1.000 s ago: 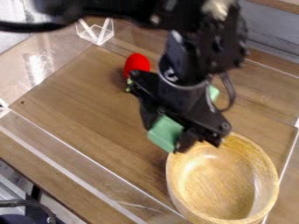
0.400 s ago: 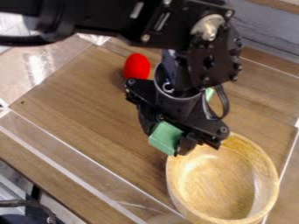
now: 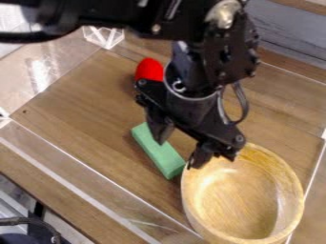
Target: Remove the green block from the brown bowl and put it on the table
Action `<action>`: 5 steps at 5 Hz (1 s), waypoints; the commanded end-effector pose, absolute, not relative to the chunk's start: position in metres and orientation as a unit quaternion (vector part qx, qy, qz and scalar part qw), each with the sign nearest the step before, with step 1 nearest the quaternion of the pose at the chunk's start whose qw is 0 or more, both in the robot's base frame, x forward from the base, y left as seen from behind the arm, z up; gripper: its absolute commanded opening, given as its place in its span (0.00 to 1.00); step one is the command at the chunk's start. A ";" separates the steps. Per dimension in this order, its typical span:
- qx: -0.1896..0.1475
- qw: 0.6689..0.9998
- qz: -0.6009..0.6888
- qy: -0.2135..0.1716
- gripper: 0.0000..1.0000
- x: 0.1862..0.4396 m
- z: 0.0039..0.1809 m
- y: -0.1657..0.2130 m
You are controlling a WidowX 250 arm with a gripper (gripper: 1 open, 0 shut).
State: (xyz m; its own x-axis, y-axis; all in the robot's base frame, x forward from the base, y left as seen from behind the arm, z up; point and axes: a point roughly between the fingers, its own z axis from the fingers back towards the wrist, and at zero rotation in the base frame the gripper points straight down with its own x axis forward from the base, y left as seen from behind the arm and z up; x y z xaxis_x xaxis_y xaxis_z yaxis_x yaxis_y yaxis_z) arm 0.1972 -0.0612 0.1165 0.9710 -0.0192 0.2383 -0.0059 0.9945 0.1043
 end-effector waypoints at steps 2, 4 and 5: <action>0.030 0.990 -0.014 -0.136 0.00 0.208 0.123 -0.057; 0.011 0.989 -0.017 -0.145 0.00 0.232 0.125 -0.014; 0.008 0.988 -0.030 -0.153 0.00 0.241 0.129 -0.006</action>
State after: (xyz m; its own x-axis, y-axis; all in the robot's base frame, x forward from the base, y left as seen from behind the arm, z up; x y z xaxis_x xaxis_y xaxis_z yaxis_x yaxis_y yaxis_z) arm 0.2336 -0.0076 0.1189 0.9627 -0.0605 0.2636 0.0563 0.9981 0.0233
